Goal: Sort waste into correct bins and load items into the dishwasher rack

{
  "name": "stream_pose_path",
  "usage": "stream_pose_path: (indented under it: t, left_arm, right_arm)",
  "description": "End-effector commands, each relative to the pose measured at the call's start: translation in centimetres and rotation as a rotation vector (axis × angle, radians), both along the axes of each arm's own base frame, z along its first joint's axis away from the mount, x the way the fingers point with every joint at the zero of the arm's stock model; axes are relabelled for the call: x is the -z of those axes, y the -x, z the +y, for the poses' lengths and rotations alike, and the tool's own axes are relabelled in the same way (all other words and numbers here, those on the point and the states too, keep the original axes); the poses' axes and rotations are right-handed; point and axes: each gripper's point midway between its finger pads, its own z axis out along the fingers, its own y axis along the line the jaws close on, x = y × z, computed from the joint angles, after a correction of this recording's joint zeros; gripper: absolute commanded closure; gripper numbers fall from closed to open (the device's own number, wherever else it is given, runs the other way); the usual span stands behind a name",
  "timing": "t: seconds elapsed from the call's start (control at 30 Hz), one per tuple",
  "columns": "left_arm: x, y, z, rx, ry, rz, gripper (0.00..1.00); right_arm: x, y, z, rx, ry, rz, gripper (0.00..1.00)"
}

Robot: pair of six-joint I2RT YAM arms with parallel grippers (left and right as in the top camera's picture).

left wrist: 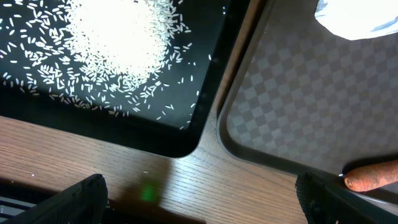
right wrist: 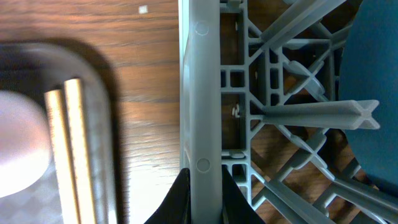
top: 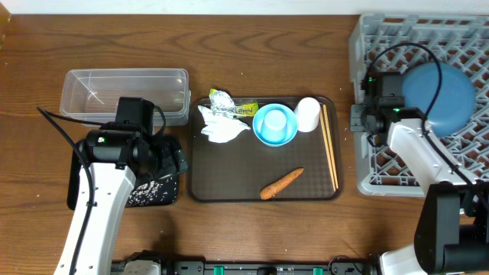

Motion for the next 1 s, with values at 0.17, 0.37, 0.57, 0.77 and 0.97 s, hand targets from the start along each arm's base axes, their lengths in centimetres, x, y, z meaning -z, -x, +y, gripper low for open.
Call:
stream_pose_path:
  t: [0.17,0.37,0.57,0.77,0.97]
  left_arm:
    - [-0.5,-0.2,0.2,-0.004,-0.004,-0.017,0.00]
    - [-0.5,-0.2,0.2,-0.004,-0.004,-0.017,0.01]
    - [-0.5,-0.2,0.2,-0.004,-0.004,-0.017,0.00]
    - [-0.5,-0.2,0.2,-0.004,-0.004,-0.017,0.00]
    - [-0.5,-0.2,0.2,-0.004,-0.004,-0.017,0.00]
  right_arm:
    - [1.4,2.1,3.7,-0.177,-0.026,0.096,0.99]
    - [1.6,2.7,3.7,-0.179,-0.030,0.125,0.99]
    - [1.5,2.6,4.5,-0.197,-0.041,0.113,0.98]
    - [1.1,1.8,3.8,-0.179,-0.002,0.080,0.67]
    - [-1.2,0.7,3.5,-0.166,0.018,0.014,0.45]
